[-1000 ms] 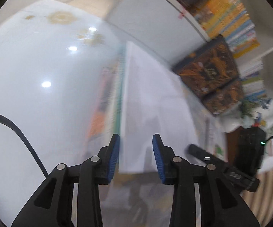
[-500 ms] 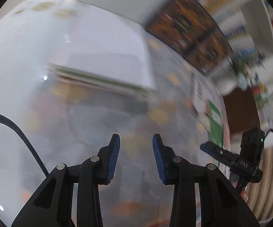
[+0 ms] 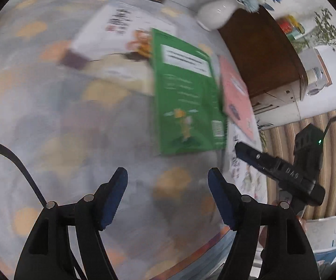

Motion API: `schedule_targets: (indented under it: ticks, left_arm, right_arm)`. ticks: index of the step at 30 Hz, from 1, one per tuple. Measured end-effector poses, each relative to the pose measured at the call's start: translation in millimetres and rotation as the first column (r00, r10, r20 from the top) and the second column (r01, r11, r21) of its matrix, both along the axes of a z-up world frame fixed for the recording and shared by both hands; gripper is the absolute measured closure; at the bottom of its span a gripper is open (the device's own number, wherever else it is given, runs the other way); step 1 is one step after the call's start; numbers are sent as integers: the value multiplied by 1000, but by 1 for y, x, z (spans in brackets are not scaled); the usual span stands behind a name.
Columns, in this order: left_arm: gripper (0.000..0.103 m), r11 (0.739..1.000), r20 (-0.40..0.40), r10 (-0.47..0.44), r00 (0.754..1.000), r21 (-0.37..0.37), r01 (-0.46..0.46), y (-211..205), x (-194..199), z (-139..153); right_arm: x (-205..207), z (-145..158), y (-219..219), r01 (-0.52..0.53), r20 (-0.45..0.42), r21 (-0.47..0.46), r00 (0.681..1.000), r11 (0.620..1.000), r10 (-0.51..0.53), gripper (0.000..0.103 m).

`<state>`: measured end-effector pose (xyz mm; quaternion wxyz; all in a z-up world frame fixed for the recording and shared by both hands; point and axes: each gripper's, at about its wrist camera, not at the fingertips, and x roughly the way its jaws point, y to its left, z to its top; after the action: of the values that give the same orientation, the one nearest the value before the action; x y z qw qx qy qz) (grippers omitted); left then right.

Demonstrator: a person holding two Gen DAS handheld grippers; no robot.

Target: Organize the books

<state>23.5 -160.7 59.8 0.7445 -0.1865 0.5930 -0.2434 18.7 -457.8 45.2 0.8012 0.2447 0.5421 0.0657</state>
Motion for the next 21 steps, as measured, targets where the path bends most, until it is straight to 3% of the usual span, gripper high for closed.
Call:
schedule_targets:
  ticks: [3, 7, 12, 16, 21]
  left_arm:
    - [33, 999, -13, -42, 999, -4, 42, -32, 3, -5]
    - [33, 989, -51, -134, 990, -67, 130, -76, -6, -16]
    - [34, 977, -76, -198, 977, -92, 191, -116, -23, -31]
    - [34, 976, -60, -203, 977, -96, 196, -131, -29, -33]
    - [34, 970, -88, -206, 975, -153, 191, -130, -29, -36]
  right_arm:
    - [-11, -3, -31, 9, -24, -1, 1000, 1000, -9, 47]
    - [-39, 2, -65, 24, -23, -56, 999, 998, -26, 47]
    - [-87, -5, -100, 125, -57, -48, 990, 991, -127, 47]
    - [-111, -13, -109, 173, -77, -37, 981, 984, -175, 47]
    - [-113, -18, -96, 132, -80, -57, 987, 990, -136, 46]
